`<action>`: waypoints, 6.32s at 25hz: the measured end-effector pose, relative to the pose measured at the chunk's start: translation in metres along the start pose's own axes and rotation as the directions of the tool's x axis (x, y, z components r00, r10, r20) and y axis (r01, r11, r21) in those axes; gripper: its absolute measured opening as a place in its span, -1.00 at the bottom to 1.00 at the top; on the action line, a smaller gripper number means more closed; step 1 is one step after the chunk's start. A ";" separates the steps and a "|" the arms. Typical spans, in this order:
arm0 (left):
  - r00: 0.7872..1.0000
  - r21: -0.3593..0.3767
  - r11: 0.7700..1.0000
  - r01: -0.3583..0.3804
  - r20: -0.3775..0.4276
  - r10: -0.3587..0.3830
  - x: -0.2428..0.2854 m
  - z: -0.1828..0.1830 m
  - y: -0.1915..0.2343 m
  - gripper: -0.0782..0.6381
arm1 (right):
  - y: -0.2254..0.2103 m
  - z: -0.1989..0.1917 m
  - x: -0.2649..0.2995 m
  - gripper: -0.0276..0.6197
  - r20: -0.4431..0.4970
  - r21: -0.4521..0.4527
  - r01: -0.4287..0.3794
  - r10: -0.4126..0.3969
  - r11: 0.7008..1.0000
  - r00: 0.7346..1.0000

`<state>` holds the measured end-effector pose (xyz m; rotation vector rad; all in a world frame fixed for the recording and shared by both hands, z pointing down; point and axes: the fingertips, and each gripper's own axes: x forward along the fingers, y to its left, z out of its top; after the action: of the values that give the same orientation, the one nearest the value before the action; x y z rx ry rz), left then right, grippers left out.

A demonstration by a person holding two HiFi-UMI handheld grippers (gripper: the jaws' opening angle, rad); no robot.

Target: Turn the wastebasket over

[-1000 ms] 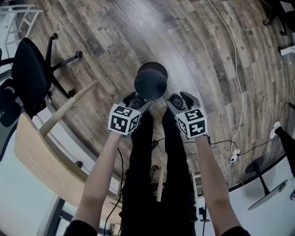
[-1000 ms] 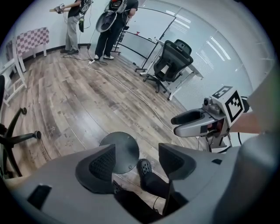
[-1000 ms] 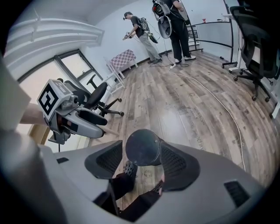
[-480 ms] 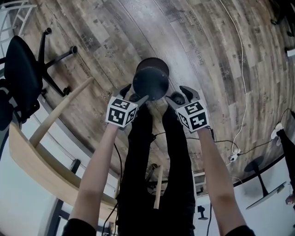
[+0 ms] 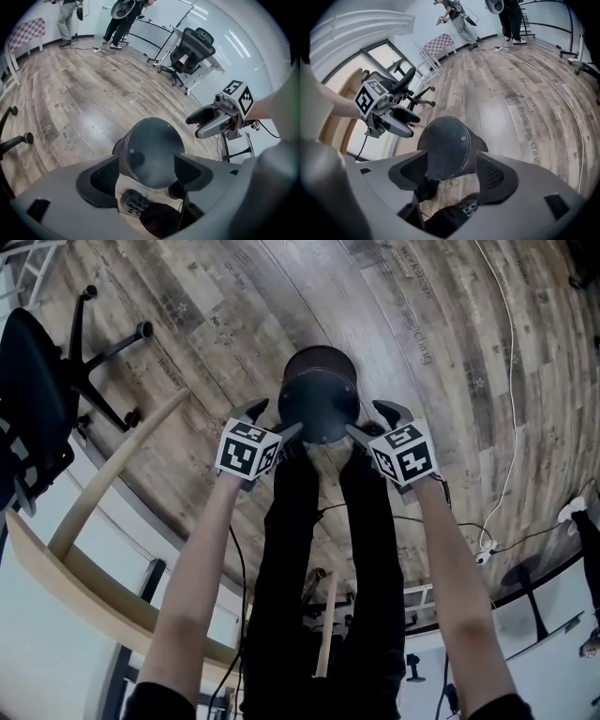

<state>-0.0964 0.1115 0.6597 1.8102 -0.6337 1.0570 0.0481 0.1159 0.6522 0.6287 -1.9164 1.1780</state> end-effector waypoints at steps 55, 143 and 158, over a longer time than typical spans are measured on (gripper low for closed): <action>0.992 -0.107 0.986 0.126 -0.007 -0.128 0.047 0.002 0.025 0.25 | -0.021 0.006 0.061 0.06 -0.120 0.032 -0.103 0.106 0.994 0.987; 0.995 0.166 0.983 -0.079 0.073 0.068 0.145 -0.063 -0.007 0.22 | -0.068 -0.103 0.109 -0.04 -0.067 -0.150 0.127 -0.138 0.980 0.988; 0.997 0.111 0.992 -0.060 0.046 0.055 0.167 -0.083 -0.002 0.22 | -0.074 -0.118 0.129 -0.04 -0.107 -0.155 0.148 -0.165 0.977 0.980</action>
<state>-0.0440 0.1894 0.8207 1.9265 -0.6671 1.1136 0.0719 0.1874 0.8267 0.6042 -1.7986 0.9447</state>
